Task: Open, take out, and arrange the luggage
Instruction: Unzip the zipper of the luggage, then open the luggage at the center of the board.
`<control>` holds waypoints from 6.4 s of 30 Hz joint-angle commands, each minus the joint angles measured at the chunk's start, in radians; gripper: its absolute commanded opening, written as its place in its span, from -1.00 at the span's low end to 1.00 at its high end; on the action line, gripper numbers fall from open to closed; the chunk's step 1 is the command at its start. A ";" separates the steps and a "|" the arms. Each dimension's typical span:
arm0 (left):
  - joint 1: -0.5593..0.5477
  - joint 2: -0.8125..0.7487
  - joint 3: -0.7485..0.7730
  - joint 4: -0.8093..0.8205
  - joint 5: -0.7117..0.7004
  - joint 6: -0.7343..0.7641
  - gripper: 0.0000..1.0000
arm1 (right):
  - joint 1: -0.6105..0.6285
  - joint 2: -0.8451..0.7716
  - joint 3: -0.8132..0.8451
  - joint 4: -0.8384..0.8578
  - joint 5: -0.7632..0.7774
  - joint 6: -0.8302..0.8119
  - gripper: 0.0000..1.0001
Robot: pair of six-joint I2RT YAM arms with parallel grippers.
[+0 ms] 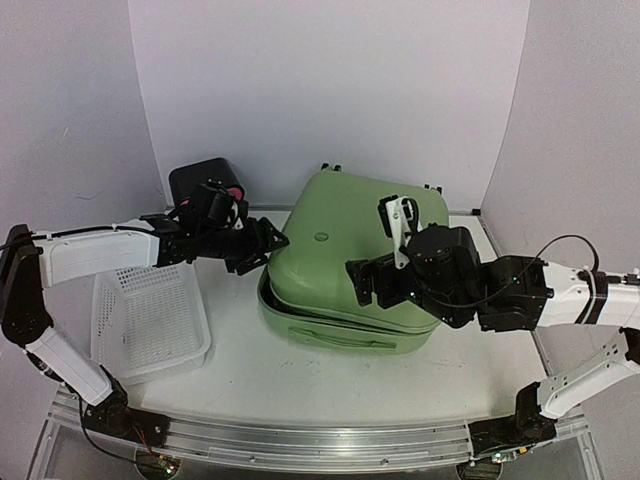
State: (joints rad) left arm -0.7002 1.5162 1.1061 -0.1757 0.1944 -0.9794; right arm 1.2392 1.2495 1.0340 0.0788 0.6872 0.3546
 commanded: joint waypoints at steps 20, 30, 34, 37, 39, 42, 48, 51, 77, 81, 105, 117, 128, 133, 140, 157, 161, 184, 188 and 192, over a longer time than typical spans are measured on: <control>-0.300 -0.116 0.061 -0.086 -0.137 0.031 0.44 | -0.057 -0.024 0.038 -0.039 -0.105 0.042 0.97; -0.185 -0.283 0.020 -0.203 -0.158 0.086 0.47 | -0.017 0.209 0.248 -0.162 -0.069 -0.098 0.96; -0.129 -0.329 -0.040 -0.207 -0.136 0.083 0.49 | 0.014 0.312 0.346 -0.195 -0.016 -0.118 0.97; -0.099 -0.335 -0.056 -0.207 -0.119 0.100 0.50 | 0.019 0.348 0.380 -0.209 0.001 -0.115 0.97; -0.086 -0.331 -0.059 -0.207 -0.103 0.116 0.51 | 0.020 0.353 0.386 -0.214 -0.007 -0.110 0.97; -0.069 -0.320 -0.067 -0.207 -0.087 0.140 0.52 | 0.022 0.338 0.369 -0.214 -0.043 -0.097 0.97; -0.025 -0.274 -0.076 -0.186 -0.038 0.151 0.53 | 0.022 0.295 0.313 -0.206 -0.063 -0.074 0.96; -0.021 -0.235 -0.059 -0.152 -0.018 0.157 0.55 | 0.022 0.273 0.290 -0.190 -0.047 -0.077 0.97; -0.021 0.074 0.077 0.005 0.130 0.118 0.01 | 0.021 0.107 0.163 -0.131 0.064 -0.112 0.97; -0.021 0.083 0.090 0.004 0.106 0.126 0.01 | 0.022 0.099 0.160 -0.130 0.065 -0.112 0.97; -0.032 0.194 0.346 -0.285 -0.003 0.186 -1.00 | 0.022 0.076 0.153 -0.128 0.089 -0.093 0.97; -0.051 0.341 0.488 -0.384 -0.034 0.155 -1.00 | 0.020 0.051 0.131 -0.128 0.090 -0.086 0.97; -0.076 0.477 0.610 -0.477 -0.107 0.110 -1.00 | 0.020 0.044 0.124 -0.128 0.093 -0.078 0.97; -0.077 0.522 0.655 -0.477 -0.074 0.108 -1.00 | 0.020 0.041 0.129 -0.126 0.091 -0.080 0.96; -0.076 0.515 0.668 -0.621 -0.291 0.057 -1.00 | 0.021 0.029 0.120 -0.126 0.095 -0.076 0.97; -0.053 0.538 0.566 -0.429 -0.047 -0.005 -1.00 | 0.020 0.039 0.147 -0.120 0.078 -0.070 0.97; -0.032 0.501 0.498 -0.317 0.025 -0.027 -1.00 | 0.020 0.019 0.143 -0.118 0.075 -0.063 0.96; -0.021 0.238 0.314 0.237 0.247 -0.177 -1.00 | 0.021 -0.065 0.168 -0.109 -0.084 -0.222 0.97; -0.024 0.229 0.343 0.241 0.248 -0.179 -1.00 | 0.022 -0.044 0.221 -0.173 -0.141 -0.294 0.97; -0.034 0.225 0.385 0.244 0.245 -0.183 -1.00 | 0.042 -0.001 0.260 -0.236 -0.110 -0.338 0.97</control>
State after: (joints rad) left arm -0.6891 1.8427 1.3552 -0.1589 0.3607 -1.1519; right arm 1.2613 1.2182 1.2270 -0.1089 0.5636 0.1005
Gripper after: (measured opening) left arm 0.006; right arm 0.984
